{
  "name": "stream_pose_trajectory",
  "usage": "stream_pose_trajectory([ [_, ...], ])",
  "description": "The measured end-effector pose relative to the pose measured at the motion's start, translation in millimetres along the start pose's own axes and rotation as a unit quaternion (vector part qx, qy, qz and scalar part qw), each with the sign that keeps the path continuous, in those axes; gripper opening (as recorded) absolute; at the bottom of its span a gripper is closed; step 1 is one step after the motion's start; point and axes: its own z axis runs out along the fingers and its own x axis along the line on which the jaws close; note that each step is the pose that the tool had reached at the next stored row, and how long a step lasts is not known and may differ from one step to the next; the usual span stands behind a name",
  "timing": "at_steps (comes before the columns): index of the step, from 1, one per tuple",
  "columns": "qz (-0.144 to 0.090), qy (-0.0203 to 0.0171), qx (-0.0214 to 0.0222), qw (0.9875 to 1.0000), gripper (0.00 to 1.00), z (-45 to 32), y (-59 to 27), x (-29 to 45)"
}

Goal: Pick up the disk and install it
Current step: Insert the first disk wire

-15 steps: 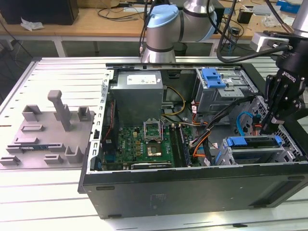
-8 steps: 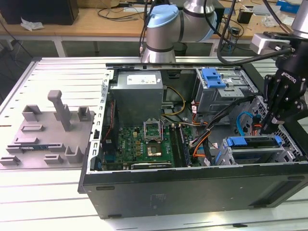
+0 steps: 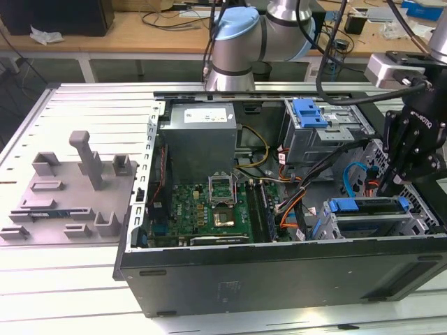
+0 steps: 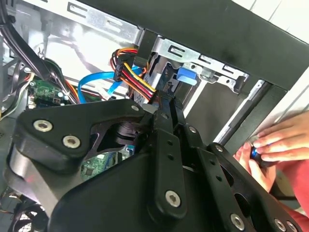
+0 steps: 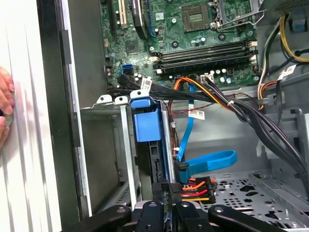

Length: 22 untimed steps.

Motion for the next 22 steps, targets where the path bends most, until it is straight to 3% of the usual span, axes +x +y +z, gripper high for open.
stream_pose_trajectory([
  [2,-0.001,-0.0083,-0.0006,1.0000,0.16,0.5,-0.5,4.1],
  [3,-0.001,-0.0088,-0.0006,1.0000,0.16,0.6,-0.6,4.6],
  [14,-0.004,-0.0088,-0.0003,1.0000,0.16,0.7,0.5,5.0],
  [22,-0.035,-0.0085,0.0035,0.9993,0.16,0.7,0.5,5.2],
])
